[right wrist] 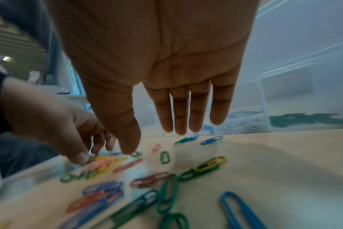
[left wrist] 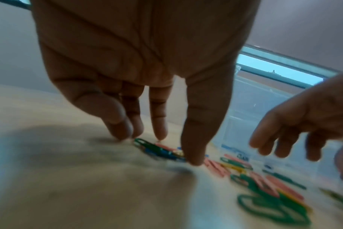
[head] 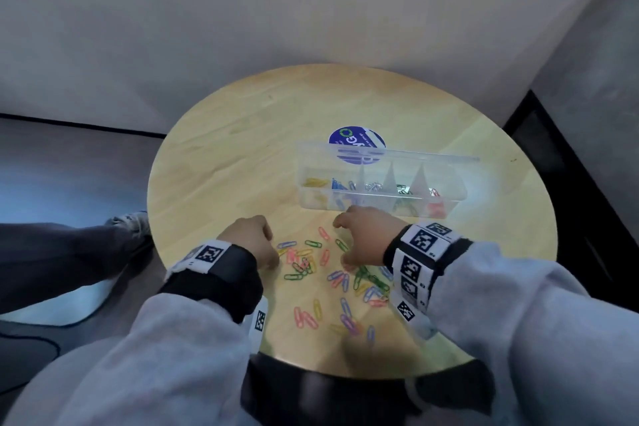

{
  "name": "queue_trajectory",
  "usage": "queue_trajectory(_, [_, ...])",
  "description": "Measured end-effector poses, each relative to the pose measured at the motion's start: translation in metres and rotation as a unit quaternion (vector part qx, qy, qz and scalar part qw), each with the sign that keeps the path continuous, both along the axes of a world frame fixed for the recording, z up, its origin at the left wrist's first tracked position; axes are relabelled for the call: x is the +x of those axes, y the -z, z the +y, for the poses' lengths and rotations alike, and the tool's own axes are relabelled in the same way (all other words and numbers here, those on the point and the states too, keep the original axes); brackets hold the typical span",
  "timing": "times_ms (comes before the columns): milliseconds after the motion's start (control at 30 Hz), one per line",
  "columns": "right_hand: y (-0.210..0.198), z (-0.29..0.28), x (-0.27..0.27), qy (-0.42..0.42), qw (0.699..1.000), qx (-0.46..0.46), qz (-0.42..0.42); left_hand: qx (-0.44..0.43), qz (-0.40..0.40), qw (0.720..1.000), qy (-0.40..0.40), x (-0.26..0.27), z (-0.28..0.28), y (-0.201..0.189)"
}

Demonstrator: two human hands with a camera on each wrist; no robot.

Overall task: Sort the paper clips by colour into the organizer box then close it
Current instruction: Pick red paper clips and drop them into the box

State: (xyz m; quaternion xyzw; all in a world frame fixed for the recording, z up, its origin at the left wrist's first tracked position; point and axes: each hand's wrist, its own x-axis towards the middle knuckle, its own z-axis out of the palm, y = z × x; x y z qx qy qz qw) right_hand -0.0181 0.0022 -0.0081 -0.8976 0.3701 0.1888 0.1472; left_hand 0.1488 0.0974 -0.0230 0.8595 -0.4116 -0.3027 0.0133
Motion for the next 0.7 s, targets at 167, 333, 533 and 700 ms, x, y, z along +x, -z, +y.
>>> queue_trajectory(167, [0.011, -0.003, 0.021, -0.065, 0.997, -0.046, 0.016, 0.012, 0.019, 1.000, 0.008, 0.009, -0.006, 0.004])
queue_trajectory(333, [0.019, -0.005, 0.034, -0.068, 0.997, -0.044, -0.005, 0.013, 0.032, 0.999, 0.001, 0.015, -0.008, 0.009])
queue_trajectory(533, [0.019, -0.001, 0.030, -0.029, 0.999, 0.005, -0.032, 0.016, 0.051, 0.999, -0.005, 0.014, -0.007, 0.010])
queue_trajectory(700, [0.015, 0.005, 0.028, -0.002, 0.999, 0.033, -0.011, 0.011, 0.066, 0.998, -0.004, 0.009, -0.006, 0.009])
